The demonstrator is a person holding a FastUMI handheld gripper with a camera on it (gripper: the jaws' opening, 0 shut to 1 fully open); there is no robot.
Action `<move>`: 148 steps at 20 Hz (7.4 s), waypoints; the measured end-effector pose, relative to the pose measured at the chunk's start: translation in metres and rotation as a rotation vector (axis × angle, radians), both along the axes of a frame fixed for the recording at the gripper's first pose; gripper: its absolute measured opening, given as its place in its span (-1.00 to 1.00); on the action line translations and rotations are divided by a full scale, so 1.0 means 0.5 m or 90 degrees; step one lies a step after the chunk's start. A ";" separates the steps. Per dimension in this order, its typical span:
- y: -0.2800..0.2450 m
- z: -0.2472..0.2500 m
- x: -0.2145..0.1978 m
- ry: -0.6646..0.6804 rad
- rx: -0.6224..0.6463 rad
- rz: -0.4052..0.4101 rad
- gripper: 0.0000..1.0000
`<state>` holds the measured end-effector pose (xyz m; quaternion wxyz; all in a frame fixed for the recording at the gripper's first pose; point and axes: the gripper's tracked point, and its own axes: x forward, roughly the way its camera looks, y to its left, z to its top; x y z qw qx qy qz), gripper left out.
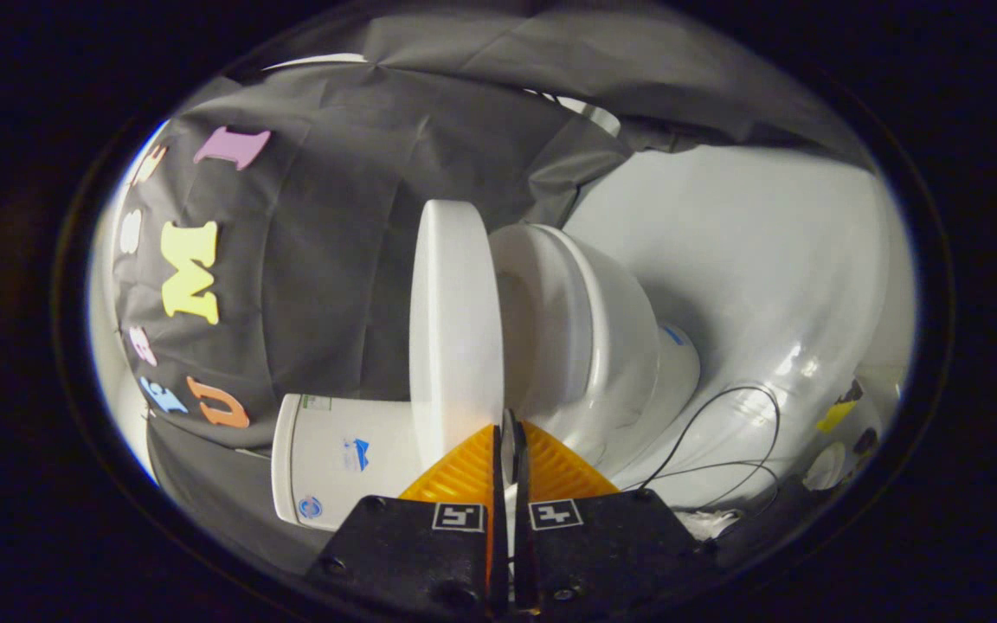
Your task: Open the toilet lid.
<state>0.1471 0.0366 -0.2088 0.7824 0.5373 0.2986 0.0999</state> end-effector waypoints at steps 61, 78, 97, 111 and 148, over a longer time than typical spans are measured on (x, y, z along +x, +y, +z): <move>0.141 0.275 -0.052 -0.115 -0.225 -0.010 -0.88; 0.227 0.351 -0.075 -0.165 -0.311 0.002 -0.86; 0.372 0.424 -0.096 -0.228 -0.444 0.036 -0.78; 0.459 0.437 -0.097 -0.237 -0.545 0.057 -0.78; 0.365 0.644 -0.229 -0.539 -0.644 -0.053 0.84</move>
